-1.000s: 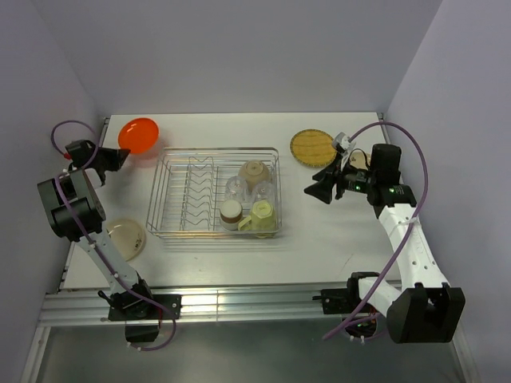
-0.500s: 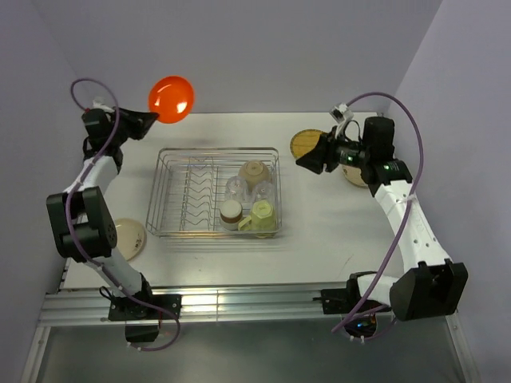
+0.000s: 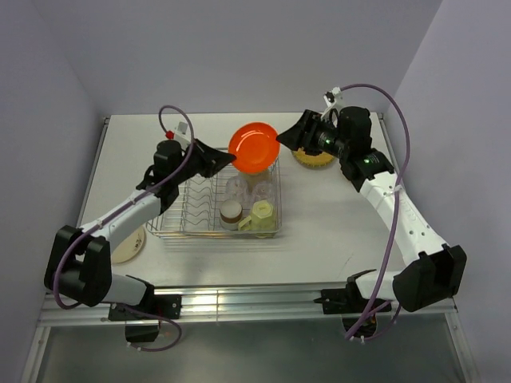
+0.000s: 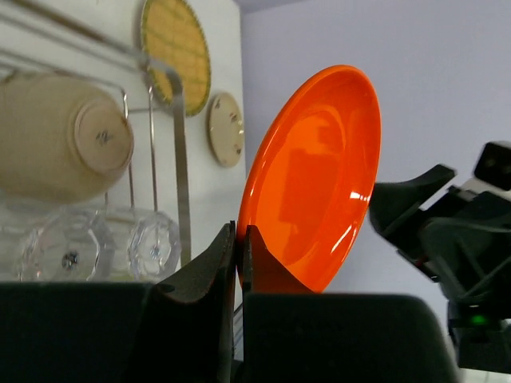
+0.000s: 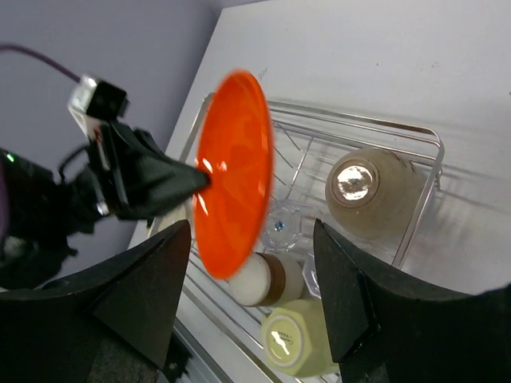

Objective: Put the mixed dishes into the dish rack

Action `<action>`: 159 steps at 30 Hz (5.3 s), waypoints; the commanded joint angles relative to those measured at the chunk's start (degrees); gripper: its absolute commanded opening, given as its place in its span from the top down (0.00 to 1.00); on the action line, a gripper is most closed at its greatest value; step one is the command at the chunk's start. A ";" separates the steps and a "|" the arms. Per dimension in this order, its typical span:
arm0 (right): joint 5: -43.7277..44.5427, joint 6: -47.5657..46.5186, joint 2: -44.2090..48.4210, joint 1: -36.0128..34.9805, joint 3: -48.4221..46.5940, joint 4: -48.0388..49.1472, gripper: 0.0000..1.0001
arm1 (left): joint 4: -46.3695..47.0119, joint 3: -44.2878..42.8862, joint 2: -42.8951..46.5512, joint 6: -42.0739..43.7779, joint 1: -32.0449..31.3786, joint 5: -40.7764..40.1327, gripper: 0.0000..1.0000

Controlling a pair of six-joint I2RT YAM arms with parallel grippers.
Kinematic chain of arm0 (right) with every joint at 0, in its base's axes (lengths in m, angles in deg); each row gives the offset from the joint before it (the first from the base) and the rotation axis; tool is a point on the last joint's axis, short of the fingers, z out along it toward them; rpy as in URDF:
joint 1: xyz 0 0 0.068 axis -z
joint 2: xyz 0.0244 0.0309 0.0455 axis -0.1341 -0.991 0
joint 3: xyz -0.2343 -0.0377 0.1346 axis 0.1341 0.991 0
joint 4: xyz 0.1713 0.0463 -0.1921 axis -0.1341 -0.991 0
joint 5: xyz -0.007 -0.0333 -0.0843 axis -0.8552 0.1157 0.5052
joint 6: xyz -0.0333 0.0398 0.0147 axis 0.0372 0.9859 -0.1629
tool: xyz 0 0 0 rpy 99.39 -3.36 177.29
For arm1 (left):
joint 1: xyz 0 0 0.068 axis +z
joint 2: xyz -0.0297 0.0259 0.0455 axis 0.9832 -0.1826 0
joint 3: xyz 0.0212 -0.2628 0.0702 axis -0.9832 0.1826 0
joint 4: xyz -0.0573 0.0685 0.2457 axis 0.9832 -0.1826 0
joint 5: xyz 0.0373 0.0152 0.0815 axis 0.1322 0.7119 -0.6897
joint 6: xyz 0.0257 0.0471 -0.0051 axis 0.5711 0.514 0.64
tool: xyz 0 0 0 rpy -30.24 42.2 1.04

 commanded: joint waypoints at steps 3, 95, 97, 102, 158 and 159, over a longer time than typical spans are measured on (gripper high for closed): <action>0.75 6.59 1.84 -0.07 1.85 4.88 0.31 | 3.68 3.38 2.80 -2.38 -5.28 -6.98 1.00; -9.71 -67.59 -56.96 -23.37 -52.64 3.74 1.00 | -39.82 12.00 48.24 33.56 -12.84 -61.30 0.01; -9.62 -67.68 -57.31 -23.45 -52.03 3.92 1.00 | -39.82 12.17 48.32 33.30 -12.84 -61.30 0.01; -10.76 -67.42 -56.61 -23.37 -50.10 3.39 1.00 | -40.26 12.26 48.24 32.68 -12.84 -61.21 0.01; -21.75 -64.42 -29.28 -16.60 -28.22 -16.29 0.46 | -62.46 12.09 26.79 4.92 52.37 -27.80 0.03; -21.92 -64.69 -28.66 -16.51 -27.16 -16.99 0.46 | -63.54 13.04 28.18 3.08 52.37 -29.12 0.03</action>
